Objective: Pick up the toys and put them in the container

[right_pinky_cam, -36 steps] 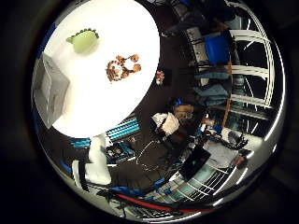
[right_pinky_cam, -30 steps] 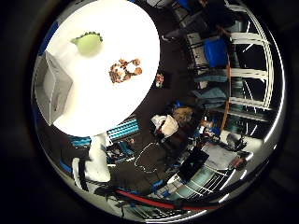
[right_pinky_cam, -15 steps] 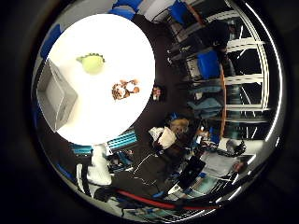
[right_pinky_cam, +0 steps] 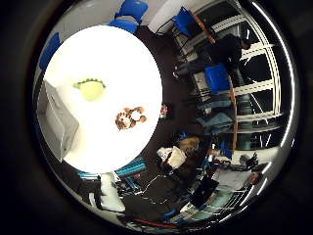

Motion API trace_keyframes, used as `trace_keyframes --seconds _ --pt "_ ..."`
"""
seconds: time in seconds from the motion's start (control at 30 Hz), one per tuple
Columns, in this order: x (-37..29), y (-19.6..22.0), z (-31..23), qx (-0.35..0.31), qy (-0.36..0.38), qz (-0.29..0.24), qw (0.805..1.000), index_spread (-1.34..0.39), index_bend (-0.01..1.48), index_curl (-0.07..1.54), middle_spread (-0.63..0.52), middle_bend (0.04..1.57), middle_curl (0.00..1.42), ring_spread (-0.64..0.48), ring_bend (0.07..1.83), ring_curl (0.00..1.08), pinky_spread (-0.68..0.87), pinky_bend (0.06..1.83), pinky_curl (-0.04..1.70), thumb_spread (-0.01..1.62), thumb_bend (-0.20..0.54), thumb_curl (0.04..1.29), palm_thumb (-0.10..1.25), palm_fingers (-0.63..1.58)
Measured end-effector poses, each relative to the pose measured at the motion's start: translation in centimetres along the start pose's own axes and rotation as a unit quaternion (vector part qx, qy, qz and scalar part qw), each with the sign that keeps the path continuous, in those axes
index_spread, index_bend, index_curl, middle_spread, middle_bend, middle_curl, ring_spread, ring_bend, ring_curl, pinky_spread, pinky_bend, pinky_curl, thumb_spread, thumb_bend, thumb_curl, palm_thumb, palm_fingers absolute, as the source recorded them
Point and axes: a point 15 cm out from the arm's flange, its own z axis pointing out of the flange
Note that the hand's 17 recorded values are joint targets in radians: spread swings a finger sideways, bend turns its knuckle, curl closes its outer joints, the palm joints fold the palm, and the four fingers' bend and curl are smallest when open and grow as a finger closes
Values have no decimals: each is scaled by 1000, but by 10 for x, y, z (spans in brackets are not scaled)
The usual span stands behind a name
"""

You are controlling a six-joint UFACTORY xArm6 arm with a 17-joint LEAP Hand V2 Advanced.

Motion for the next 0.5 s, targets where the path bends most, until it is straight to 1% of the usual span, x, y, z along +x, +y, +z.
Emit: trace_keyframes --seconds 0.23,0.5 --pt "-10 -29 47 -8 -6 -9 1000 -365 163 278 129 194 314 259 275 252 492 523 291 1076 -20 254 195 109" --pt "-35 -50 121 -46 -19 -32 998 -363 160 276 128 195 318 257 270 254 495 524 287 1077 -22 255 208 102"
